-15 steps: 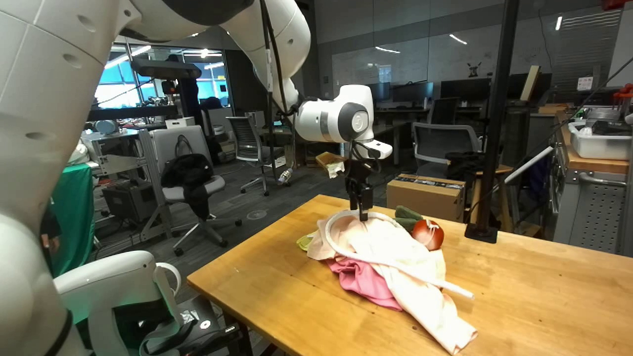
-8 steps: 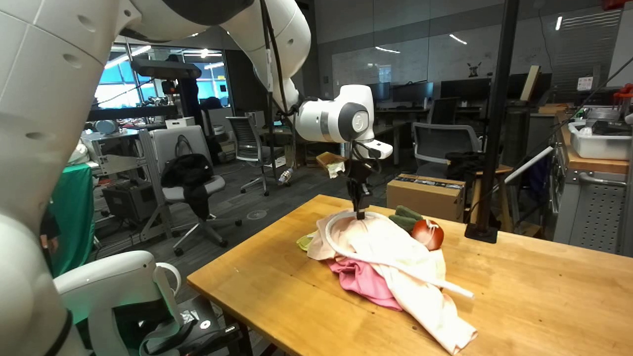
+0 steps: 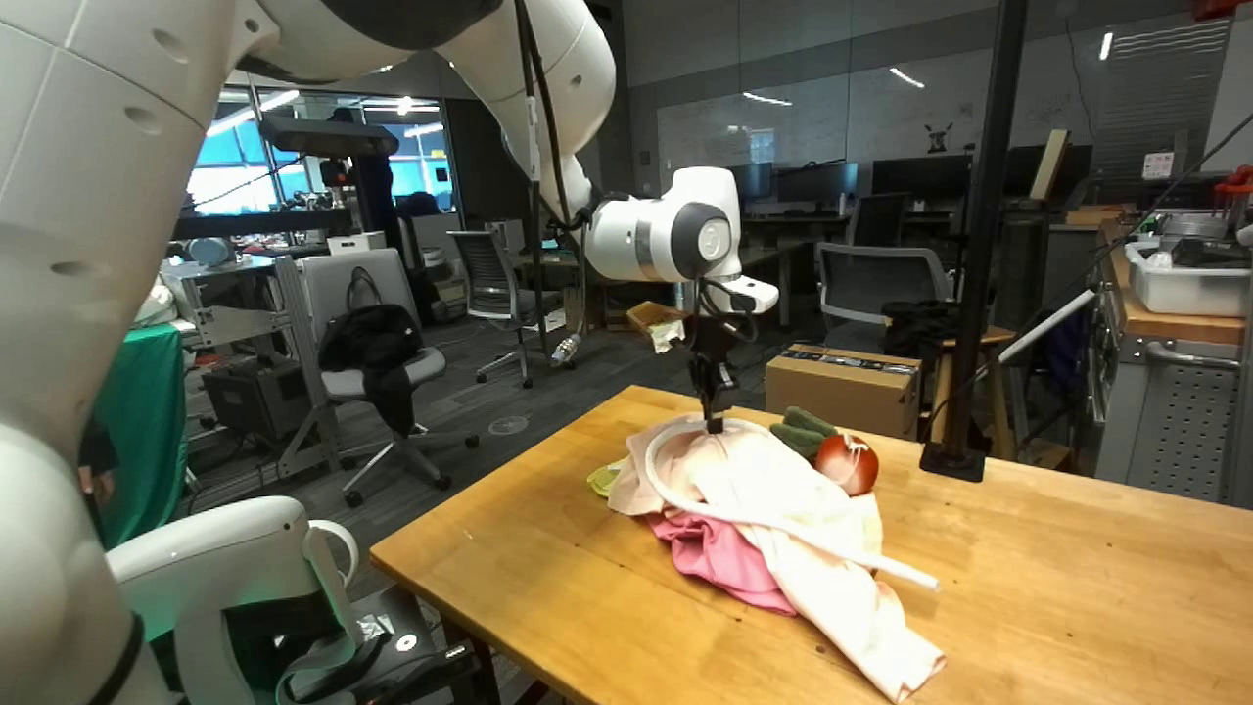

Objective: Move the white rope and radish to the right, move the peach shirt forwards, move the yellow towel and pink shirt to the left

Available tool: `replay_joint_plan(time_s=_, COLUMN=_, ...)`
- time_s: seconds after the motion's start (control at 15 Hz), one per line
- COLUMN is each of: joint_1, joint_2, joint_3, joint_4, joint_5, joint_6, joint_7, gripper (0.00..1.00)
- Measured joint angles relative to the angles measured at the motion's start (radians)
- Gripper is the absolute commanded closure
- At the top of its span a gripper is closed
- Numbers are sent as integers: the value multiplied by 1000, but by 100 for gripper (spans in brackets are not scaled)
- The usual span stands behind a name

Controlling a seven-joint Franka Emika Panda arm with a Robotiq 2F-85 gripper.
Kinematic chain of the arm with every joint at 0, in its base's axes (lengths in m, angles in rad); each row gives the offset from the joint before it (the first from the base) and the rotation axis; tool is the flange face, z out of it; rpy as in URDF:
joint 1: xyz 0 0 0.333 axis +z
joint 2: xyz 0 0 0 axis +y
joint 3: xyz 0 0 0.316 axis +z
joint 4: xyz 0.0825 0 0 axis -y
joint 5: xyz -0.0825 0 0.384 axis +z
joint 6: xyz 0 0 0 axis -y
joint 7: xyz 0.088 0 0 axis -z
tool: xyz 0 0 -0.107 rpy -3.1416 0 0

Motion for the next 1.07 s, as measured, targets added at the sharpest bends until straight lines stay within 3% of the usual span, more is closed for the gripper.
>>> replay_joint_plan(time_s=0.6, joint_1=27, joint_2=-90, joint_3=-80, joint_4=-4, joint_5=-300, joint_6=-8, joint_7=48, gripper=97)
replay_joint_plan(time_s=1.07, joint_1=22, joint_2=-236, joint_3=-99, joint_4=-7, joint_5=-550, joint_6=-25, joint_7=142, gripper=97)
